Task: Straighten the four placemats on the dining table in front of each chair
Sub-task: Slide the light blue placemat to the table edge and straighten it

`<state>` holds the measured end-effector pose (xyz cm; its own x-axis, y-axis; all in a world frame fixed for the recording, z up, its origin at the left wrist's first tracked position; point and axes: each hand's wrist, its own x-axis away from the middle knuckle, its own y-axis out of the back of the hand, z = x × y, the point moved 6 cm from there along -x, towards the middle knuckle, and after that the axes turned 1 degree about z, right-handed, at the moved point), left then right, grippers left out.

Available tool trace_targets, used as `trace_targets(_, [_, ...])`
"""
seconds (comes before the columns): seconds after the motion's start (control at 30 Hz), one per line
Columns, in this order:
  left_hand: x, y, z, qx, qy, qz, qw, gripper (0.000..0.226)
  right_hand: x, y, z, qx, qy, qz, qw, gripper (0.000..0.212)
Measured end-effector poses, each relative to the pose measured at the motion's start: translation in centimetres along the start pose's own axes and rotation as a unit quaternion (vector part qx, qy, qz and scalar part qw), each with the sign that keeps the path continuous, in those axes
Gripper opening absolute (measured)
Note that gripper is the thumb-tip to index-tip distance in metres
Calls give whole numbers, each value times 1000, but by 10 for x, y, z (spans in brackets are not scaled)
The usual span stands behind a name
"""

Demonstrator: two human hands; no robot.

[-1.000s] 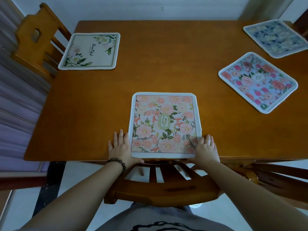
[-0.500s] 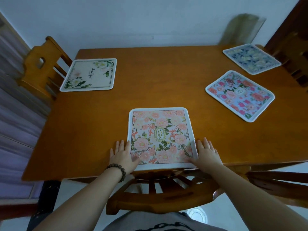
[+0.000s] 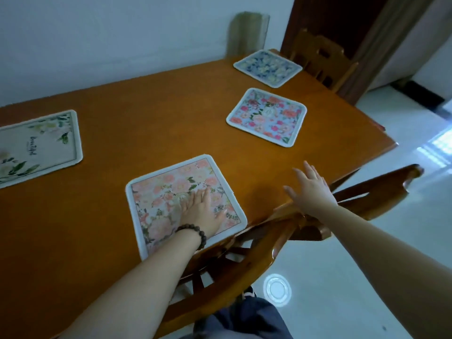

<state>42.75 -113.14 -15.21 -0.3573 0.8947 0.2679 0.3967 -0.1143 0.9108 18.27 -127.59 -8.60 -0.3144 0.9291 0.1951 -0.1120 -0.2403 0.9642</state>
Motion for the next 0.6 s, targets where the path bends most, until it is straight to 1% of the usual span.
trace_targets(0.1, [-18,4,-48,1,-38,9,999,82,9,25,-32,-12,-33,-6,999,67])
trace_targets(0.23, [-30,14,-109,24,-68,-6,997,84,18,50,-72,-2,-66,-31,997,61])
trace_targets(0.37, [-37,23,-158,25,-95,-22,995,85,18,66,-104,-21,-85,-42,995,58])
trace_targets(0.47, [-45,25,-185,14,-97,-47,994,87,10,72,-124,-23,-75,-44,996,57])
trace_targets(0.6, [-58,16,-220,2,-61,-61,996,87,-11,76,-158,-14,-34,-37,999,55])
